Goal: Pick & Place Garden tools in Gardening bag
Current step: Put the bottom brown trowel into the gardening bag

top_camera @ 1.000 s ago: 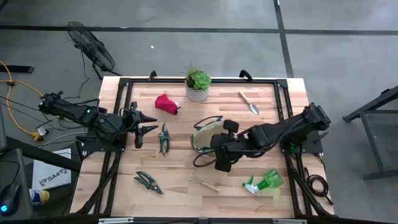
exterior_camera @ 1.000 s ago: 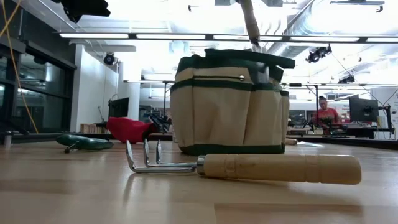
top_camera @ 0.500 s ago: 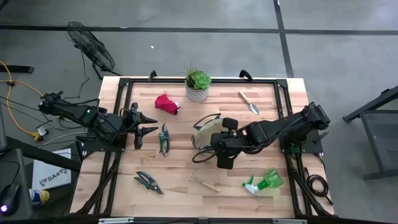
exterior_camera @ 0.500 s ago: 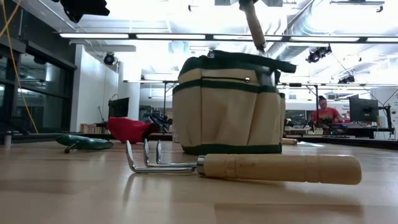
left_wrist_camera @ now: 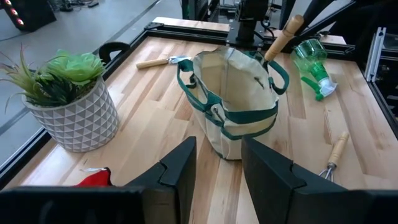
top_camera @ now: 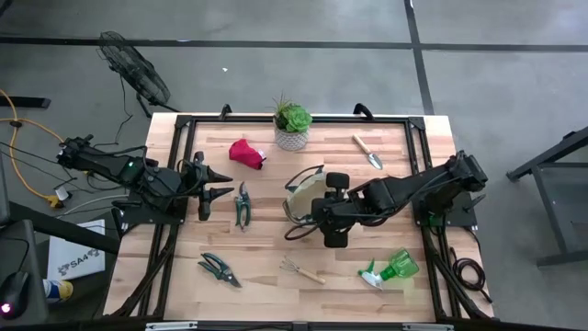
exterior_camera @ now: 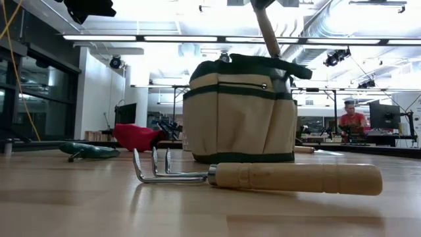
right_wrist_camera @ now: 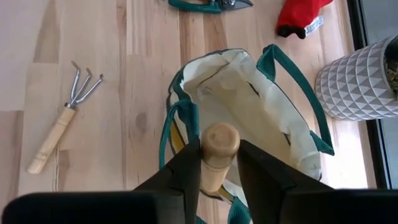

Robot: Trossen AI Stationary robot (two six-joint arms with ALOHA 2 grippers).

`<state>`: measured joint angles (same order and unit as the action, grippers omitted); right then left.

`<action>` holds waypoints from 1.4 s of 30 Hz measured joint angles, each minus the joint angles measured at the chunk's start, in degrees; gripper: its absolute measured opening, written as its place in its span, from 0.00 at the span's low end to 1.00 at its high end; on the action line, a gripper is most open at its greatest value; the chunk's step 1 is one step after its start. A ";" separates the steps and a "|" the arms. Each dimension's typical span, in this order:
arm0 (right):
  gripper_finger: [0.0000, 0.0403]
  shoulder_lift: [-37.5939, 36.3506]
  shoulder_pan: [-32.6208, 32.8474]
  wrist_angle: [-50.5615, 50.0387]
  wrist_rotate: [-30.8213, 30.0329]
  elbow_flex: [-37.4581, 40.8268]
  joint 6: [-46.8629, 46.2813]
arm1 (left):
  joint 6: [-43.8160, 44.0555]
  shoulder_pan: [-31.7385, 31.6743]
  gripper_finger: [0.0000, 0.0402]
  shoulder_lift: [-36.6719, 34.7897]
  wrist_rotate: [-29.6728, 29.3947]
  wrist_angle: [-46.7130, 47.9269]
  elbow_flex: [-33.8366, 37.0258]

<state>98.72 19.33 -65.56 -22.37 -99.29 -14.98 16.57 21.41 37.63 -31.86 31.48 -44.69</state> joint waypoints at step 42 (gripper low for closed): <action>0.12 -0.04 -2.62 -0.48 4.35 0.02 13.63 | 0.00 -0.02 0.31 0.00 1.79 -0.04 -0.02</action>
<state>98.67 16.71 -66.04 -18.02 -99.26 -1.35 16.58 21.39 37.63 -30.06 31.44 -44.71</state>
